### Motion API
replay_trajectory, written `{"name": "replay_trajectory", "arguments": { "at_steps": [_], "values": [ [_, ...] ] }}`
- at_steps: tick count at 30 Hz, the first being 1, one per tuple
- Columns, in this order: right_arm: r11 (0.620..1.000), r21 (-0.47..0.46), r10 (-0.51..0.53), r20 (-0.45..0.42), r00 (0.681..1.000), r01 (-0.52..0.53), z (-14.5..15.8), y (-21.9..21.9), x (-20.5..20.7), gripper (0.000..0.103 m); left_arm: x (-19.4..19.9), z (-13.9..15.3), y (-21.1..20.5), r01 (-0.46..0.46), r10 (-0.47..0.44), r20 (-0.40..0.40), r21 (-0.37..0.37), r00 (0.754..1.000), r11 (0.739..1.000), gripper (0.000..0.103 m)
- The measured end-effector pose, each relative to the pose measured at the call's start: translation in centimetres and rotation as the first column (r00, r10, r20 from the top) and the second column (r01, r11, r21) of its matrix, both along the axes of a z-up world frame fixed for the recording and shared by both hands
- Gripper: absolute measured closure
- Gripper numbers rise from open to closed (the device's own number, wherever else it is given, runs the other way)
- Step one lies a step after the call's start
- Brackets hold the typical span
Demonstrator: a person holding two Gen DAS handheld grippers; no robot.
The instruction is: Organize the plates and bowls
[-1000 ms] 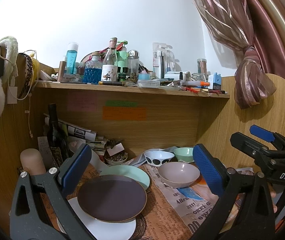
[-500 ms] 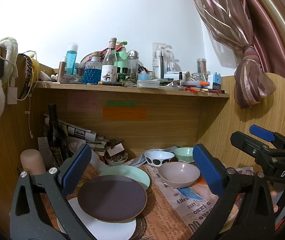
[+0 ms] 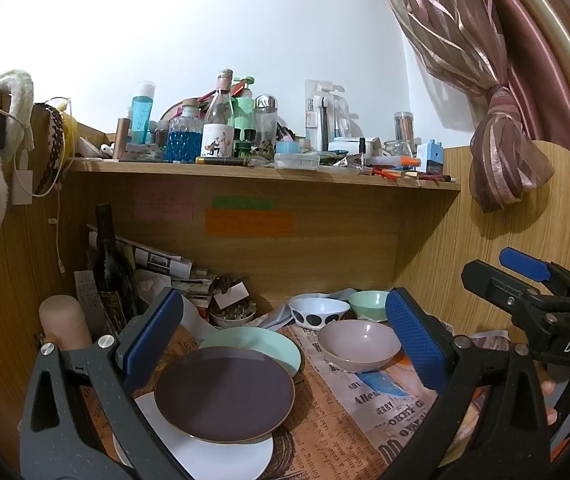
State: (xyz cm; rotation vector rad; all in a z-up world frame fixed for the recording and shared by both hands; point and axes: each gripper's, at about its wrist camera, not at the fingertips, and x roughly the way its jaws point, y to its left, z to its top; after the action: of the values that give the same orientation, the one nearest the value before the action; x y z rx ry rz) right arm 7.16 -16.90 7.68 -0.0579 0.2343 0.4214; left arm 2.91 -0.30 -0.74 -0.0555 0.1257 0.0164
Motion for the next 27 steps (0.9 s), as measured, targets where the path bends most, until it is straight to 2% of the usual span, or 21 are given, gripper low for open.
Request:
{"name": "replay_trajectory", "arguments": {
  "at_steps": [6, 11, 17, 22, 24, 27],
  "values": [
    [1.0, -0.018, 0.015, -0.053, 0.998, -0.016, -2.4, 0.8, 1.4, 0.0, 2.0, -1.8, 2.6, -0.034, 0.03, -0.092, -0.041, 0.995, 0.999, 0.0],
    [0.997, -0.04, 0.061, -0.136, 0.989, -0.067, -5.5, 2.3, 3.5, 0.0, 4.5, -4.7, 6.5, -0.091, 0.073, -0.219, -0.076, 0.973, 0.993, 0.0],
    [0.986, -0.085, 0.113, -0.277, 0.954, -0.142, -9.8, 4.3, 7.0, 0.0, 8.1, -8.3, 11.3, -0.191, 0.155, -0.389, -0.056, 0.908, 0.98, 0.0],
    [0.977, -0.091, 0.144, -0.39, 0.909, -0.194, -12.5, 5.9, 9.7, 0.0, 11.1, -11.0, 14.5, -0.222, 0.153, -0.532, -0.067, 0.833, 0.973, 0.0],
    [0.973, -0.088, 0.156, -0.424, 0.892, -0.212, -13.3, 6.3, 10.6, 0.0, 12.0, -11.8, 15.1, -0.243, 0.191, -0.562, -0.02, 0.805, 0.97, 0.0],
    [0.968, -0.101, 0.159, -0.456, 0.876, -0.228, -14.1, 7.3, 11.7, 0.001, 13.0, -12.3, 15.0, -0.213, 0.207, -0.581, 0.06, 0.787, 0.975, 0.0]
  ]
}}
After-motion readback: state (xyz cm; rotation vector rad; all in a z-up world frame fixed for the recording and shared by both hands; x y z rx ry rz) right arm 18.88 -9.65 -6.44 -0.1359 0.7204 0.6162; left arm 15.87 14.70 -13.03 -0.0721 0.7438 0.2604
